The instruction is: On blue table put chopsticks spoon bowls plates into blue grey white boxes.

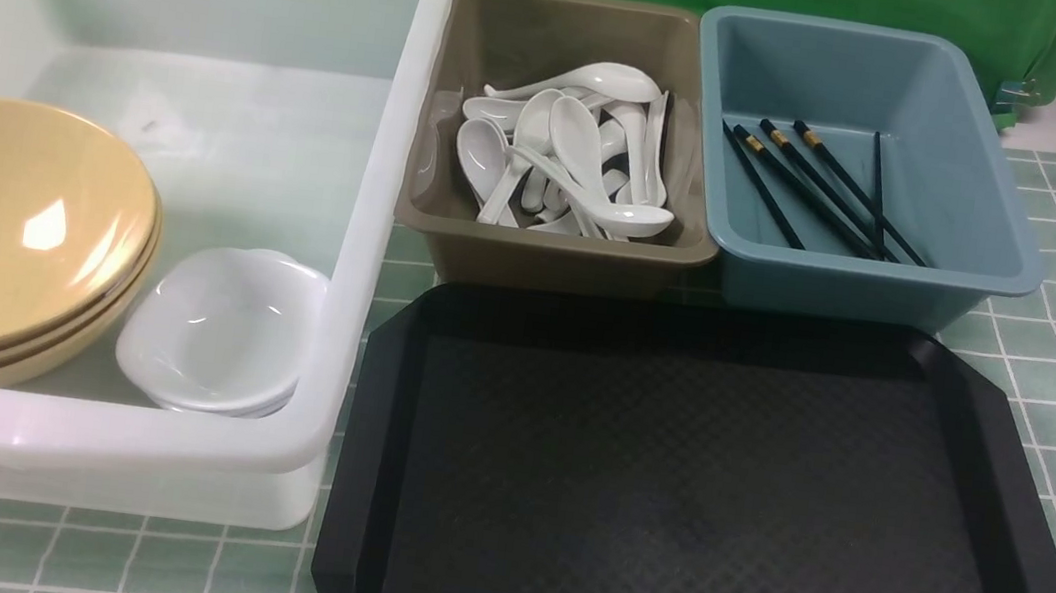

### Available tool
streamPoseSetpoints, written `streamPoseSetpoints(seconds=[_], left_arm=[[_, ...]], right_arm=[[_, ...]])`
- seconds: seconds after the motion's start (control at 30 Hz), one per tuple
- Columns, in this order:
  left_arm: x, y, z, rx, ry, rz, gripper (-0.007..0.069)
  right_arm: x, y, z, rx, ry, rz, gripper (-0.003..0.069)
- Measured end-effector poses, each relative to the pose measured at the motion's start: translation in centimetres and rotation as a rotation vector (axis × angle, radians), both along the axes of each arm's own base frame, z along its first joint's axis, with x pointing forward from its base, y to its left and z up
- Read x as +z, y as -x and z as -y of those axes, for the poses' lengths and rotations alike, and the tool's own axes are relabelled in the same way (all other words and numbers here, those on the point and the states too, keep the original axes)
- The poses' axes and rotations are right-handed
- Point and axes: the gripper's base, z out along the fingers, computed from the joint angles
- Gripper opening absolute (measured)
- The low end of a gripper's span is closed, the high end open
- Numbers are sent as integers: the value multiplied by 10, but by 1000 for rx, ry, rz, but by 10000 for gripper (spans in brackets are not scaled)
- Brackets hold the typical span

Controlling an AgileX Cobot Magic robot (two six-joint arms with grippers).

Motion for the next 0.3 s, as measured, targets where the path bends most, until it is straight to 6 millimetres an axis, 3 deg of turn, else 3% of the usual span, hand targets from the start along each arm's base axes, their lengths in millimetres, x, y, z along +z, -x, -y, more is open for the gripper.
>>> streamPoseSetpoints(seconds=[0.3], left_arm=[[0, 0, 0, 0, 0, 0, 5]], right_arm=[[0, 0, 0, 0, 0, 0, 174]])
